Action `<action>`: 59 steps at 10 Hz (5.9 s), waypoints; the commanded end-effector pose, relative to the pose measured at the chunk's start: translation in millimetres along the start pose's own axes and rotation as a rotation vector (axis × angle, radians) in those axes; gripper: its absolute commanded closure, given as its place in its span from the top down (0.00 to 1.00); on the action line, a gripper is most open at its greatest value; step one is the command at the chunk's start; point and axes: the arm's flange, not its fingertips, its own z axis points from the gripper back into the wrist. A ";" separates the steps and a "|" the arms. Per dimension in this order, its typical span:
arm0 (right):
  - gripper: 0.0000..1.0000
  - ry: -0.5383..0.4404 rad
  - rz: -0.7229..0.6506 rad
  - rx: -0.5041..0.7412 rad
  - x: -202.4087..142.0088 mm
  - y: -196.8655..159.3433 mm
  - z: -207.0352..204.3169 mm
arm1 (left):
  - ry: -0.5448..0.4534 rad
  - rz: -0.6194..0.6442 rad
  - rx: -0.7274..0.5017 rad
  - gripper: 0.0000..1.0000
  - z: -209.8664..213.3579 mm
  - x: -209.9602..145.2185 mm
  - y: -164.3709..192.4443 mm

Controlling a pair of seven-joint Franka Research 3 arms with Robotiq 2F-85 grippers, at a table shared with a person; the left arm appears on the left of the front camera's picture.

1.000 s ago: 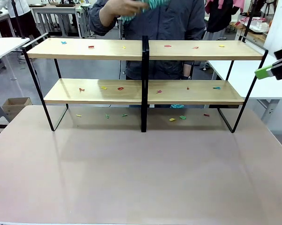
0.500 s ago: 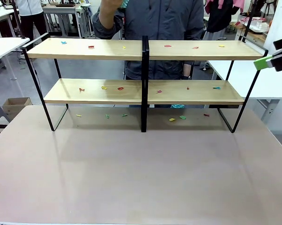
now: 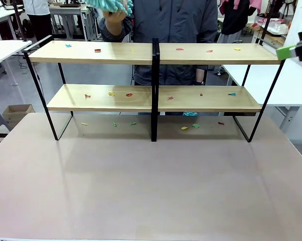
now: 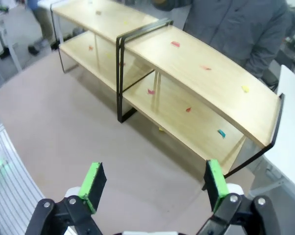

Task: Clean the shelves.
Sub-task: Pick up the Duster when the human hands it over.

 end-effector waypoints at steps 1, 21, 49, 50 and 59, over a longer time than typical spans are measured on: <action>1.00 -0.011 -0.110 -0.019 -51.6 16.7 -3.4 | -0.009 0.001 -0.010 1.00 0.4 -2.2 1.1; 1.00 0.004 -0.123 -0.026 -12.9 -10.5 33.3 | -0.009 0.001 -0.010 1.00 0.4 -2.2 1.1; 1.00 0.004 -0.123 -0.026 -12.9 -10.5 33.3 | 0.285 1.104 -0.651 1.00 -300.0 154.2 64.0; 1.00 0.004 -0.123 -0.026 -12.9 -10.5 33.3 | 0.261 1.072 -0.633 0.42 -299.7 154.9 63.8; 1.00 0.004 -0.123 -0.026 -12.9 -10.5 33.3 | 0.257 1.069 -0.668 0.00 -296.3 147.9 64.1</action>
